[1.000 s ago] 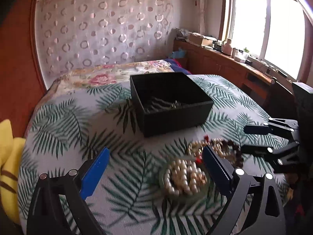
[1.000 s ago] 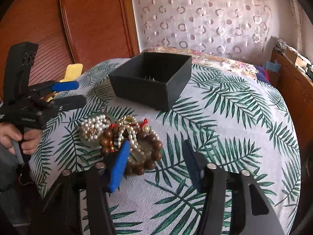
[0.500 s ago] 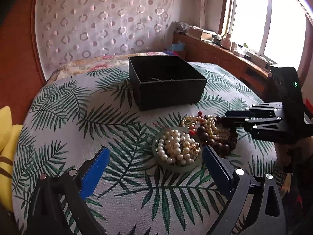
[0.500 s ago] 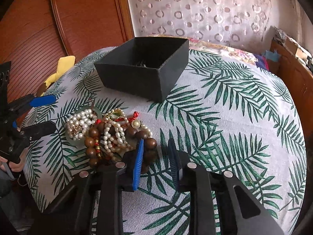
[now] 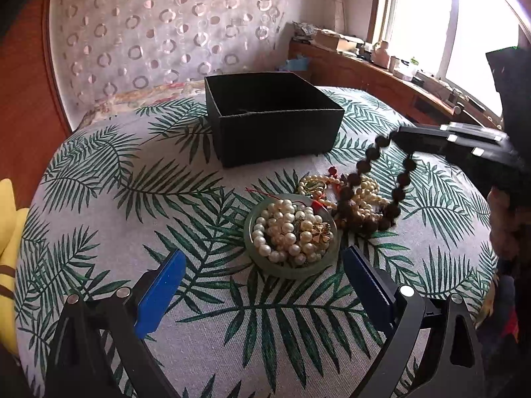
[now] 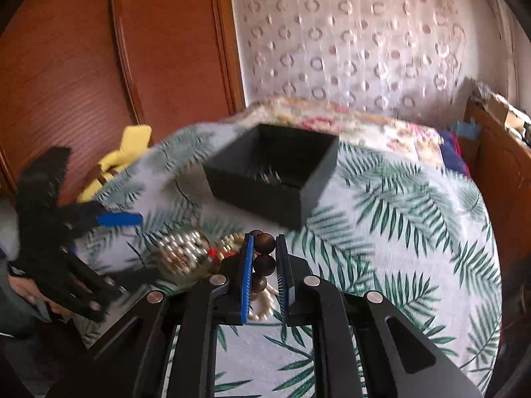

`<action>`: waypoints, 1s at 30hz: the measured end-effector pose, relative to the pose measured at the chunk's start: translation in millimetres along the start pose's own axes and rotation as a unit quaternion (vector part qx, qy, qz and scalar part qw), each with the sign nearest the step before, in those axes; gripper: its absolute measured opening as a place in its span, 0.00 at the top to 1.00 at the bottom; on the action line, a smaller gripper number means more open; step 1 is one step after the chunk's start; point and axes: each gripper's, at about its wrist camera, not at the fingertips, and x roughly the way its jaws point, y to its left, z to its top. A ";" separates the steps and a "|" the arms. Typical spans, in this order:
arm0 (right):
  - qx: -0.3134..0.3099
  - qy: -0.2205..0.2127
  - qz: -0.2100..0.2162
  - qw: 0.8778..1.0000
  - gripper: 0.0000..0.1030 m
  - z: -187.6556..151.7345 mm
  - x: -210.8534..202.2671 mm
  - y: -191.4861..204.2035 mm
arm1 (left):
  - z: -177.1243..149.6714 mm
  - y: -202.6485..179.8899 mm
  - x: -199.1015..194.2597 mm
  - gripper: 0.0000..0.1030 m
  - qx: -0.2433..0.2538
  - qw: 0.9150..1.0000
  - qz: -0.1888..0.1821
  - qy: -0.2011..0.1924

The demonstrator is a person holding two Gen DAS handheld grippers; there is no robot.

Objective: Organize jewelry
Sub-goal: 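Grasp the dark wooden bead bracelet with the right gripper, then grasp the jade bangle with the left gripper while the right gripper carries the bead bracelet to the box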

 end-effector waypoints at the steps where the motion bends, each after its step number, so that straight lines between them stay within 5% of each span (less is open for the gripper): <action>1: -0.003 -0.006 0.000 1.000 0.86 3.3 -3.9 2.4 | -0.3 -1.0 0.2 0.11 0.001 1.000 0.000 0.001; 22: 0.011 -0.014 -0.034 0.999 0.86 -0.5 -15.6 -16.1 | 14.1 -20.2 30.6 0.11 0.027 0.999 0.005 0.042; 27: 0.011 -0.015 -0.031 0.999 0.86 -0.6 -13.4 -16.1 | 13.6 -24.9 29.2 0.33 0.046 0.998 0.008 0.036; 30: 0.011 -0.014 -0.030 0.999 0.86 -0.2 -12.5 -15.4 | 12.1 -25.0 25.4 0.34 0.049 0.998 0.002 0.035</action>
